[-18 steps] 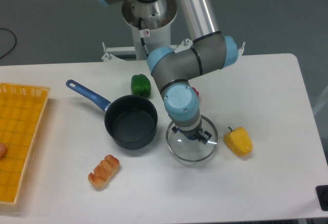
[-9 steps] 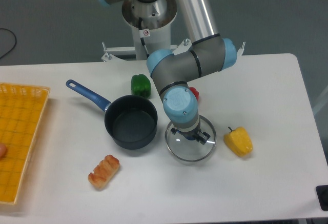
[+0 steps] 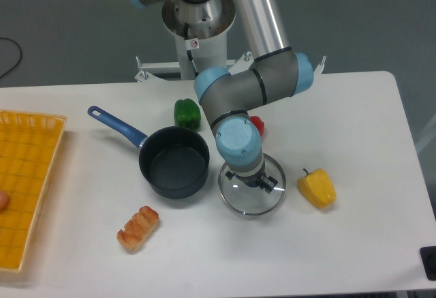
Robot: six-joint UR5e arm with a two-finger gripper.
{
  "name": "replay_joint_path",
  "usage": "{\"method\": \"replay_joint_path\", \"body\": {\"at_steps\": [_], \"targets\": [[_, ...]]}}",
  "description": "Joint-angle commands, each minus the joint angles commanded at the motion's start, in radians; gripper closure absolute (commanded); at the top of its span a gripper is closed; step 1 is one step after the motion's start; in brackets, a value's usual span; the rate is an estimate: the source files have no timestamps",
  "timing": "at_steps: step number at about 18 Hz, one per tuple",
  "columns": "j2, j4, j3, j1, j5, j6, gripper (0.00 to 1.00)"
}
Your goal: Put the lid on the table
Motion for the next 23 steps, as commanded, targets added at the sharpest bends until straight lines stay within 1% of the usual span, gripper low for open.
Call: {"method": "replay_joint_path", "body": {"at_steps": [23], "targets": [[-0.017, 0.005, -0.005, -0.012, 0.003, -0.020, 0.59]]}}
